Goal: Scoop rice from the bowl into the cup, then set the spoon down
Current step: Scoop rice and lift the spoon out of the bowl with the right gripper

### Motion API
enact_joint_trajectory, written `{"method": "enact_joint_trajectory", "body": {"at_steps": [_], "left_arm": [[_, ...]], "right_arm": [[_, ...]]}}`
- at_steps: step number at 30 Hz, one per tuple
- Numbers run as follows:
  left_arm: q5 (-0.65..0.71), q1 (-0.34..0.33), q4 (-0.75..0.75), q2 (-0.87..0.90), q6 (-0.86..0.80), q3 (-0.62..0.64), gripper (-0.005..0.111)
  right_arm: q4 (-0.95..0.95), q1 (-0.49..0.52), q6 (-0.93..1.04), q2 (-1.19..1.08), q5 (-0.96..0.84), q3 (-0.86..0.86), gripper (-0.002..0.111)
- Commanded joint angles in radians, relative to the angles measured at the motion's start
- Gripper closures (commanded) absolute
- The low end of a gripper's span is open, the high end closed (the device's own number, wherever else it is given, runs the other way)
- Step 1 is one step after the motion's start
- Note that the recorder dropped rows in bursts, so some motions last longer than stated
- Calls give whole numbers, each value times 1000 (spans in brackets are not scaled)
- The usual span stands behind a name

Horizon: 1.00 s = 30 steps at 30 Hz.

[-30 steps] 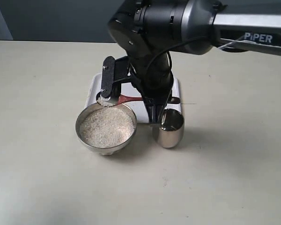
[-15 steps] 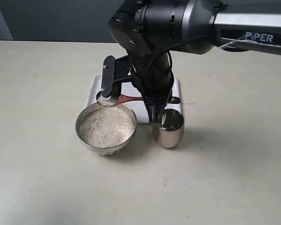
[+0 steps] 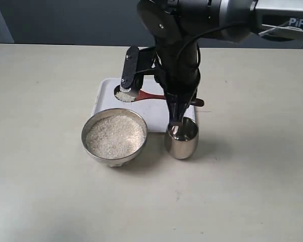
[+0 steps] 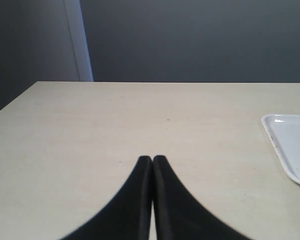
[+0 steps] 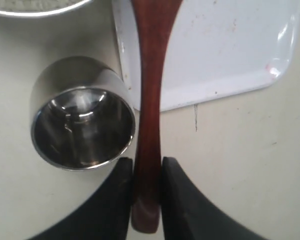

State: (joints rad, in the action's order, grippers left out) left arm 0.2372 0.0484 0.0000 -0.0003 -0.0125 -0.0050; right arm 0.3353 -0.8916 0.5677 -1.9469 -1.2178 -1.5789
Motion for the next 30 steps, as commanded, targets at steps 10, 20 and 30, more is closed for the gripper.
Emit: {"method": "enact_joint_trajectory", "body": {"at_steps": [10,20,30], "left_arm": [[-5,5,0,0,3,5,106],[-5,5,0,0,3,5,106],[-5,5,0,0,3,5,106]], "right_arm": [[22,14,7,92,-3,176,109],[11,55,7,119,-3,202,109],[6,109,7,119,-3,229,109]]}}
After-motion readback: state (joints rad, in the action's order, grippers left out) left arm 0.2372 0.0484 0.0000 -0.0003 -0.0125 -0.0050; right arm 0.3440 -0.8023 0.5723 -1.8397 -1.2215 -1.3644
